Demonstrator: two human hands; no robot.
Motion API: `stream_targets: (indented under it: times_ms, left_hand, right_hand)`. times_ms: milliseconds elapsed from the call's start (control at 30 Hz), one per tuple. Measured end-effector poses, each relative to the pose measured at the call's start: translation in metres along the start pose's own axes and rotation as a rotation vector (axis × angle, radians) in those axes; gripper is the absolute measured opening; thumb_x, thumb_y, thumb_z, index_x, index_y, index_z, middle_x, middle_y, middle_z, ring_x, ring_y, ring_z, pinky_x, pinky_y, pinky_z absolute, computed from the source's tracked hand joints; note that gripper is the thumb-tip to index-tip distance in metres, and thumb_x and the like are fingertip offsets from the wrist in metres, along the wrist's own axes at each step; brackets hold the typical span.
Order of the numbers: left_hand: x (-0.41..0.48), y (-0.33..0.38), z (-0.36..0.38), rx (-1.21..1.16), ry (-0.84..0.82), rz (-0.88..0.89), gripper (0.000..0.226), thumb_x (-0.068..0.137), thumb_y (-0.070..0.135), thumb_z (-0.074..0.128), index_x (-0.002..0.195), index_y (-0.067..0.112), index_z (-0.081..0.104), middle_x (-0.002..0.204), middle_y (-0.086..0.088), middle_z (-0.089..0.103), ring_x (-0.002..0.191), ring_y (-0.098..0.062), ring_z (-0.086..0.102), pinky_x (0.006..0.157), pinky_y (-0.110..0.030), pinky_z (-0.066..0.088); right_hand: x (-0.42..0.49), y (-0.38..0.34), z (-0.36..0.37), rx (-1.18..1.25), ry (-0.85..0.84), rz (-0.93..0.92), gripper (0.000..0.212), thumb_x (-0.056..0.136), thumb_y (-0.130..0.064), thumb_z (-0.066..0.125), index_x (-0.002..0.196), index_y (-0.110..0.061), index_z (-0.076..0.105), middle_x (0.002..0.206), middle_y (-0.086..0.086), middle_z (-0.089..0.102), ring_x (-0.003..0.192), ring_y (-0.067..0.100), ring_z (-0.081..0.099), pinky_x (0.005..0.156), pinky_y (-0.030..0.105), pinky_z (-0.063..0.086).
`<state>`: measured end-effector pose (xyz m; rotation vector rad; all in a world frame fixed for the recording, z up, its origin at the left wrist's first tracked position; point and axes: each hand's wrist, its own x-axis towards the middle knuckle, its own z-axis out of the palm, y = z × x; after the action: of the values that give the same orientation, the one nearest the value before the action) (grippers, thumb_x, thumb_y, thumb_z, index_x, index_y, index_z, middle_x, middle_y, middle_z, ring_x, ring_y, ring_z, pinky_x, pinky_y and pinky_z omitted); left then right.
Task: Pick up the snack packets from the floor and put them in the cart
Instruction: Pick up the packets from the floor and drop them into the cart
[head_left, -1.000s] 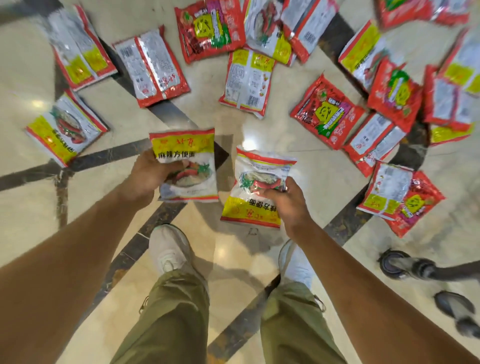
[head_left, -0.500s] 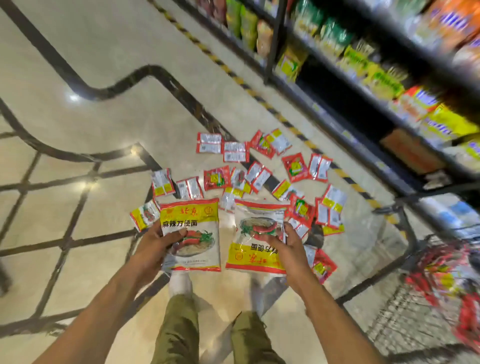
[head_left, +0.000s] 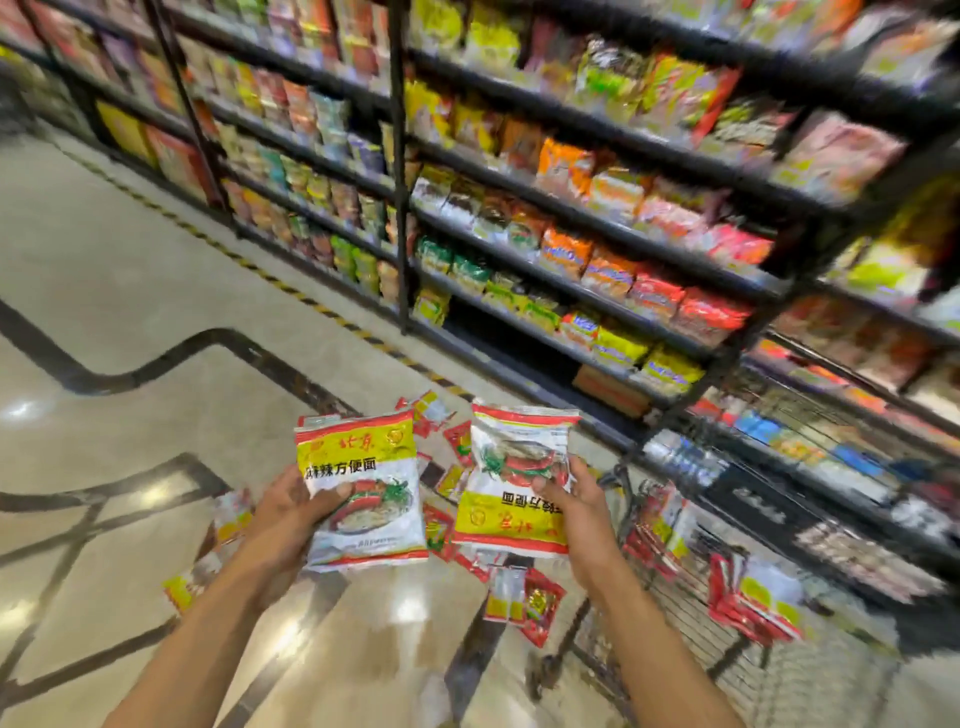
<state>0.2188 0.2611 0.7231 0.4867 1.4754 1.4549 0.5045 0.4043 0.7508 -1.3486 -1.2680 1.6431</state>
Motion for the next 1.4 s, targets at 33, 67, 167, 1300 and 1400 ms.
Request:
stream_targets:
  times_ms: [33,67,167,1300,1400]
  left_hand:
    - [-0.006,-0.002,0.015,0.01,-0.025,0.008,0.034,0.094,-0.004,0.062,0.128,0.001,0.063,0.121,-0.019,0.075,0.107,-0.038,0.074,0.09,-0.045,0.062]
    - [-0.012,-0.003,0.03,0.018,-0.048,0.016,0.034,0.094,-0.005,0.062,0.127,0.0,0.063,0.121,-0.019,0.075,0.107,-0.037,0.073,0.091,-0.045,0.062]
    - [-0.029,-0.011,0.074,0.054,-0.13,0.019,0.034,0.093,-0.004,0.064,0.127,0.002,0.064,0.122,-0.017,0.075,0.112,-0.039,0.071,0.101,-0.053,0.055]
    - [0.102,-0.138,0.636,0.455,-0.435,-0.33,0.001,0.1,-0.004,0.057,0.099,-0.005,0.057,0.074,0.0,0.079,0.072,-0.018,0.078,0.052,-0.021,0.057]
    - [0.138,-0.175,0.653,0.497,-0.453,-0.382,0.011,0.097,-0.005,0.059,0.101,-0.015,0.054,0.09,-0.021,0.079,0.073,-0.025,0.079,0.065,-0.041,0.065]
  right_hand:
    - [-0.014,0.002,-0.016,0.014,0.038,0.0,0.039,0.093,0.001,0.068,0.107,-0.035,0.063,0.094,-0.028,0.071,0.085,-0.011,0.068,0.068,0.005,0.05]
    - [-0.03,0.002,-0.03,0.024,0.081,-0.002,0.04,0.093,0.001,0.068,0.109,-0.034,0.06,0.097,-0.031,0.065,0.084,-0.013,0.064,0.068,0.003,0.047]
    - [-0.067,0.012,-0.08,0.038,0.165,-0.017,0.061,0.094,-0.009,0.072,0.147,-0.026,0.048,0.131,-0.018,0.052,0.119,0.004,0.049,0.098,0.017,0.041]
    - [0.064,0.105,-0.562,0.212,0.687,0.262,0.038,0.09,0.002,0.073,0.105,-0.032,0.064,0.11,0.001,0.072,0.083,0.012,0.074,0.064,0.026,0.057]
    - [0.094,0.133,-0.579,0.187,0.702,0.314,0.041,0.09,0.004,0.072,0.111,-0.03,0.062,0.114,0.0,0.069,0.103,0.026,0.07,0.076,0.035,0.055]
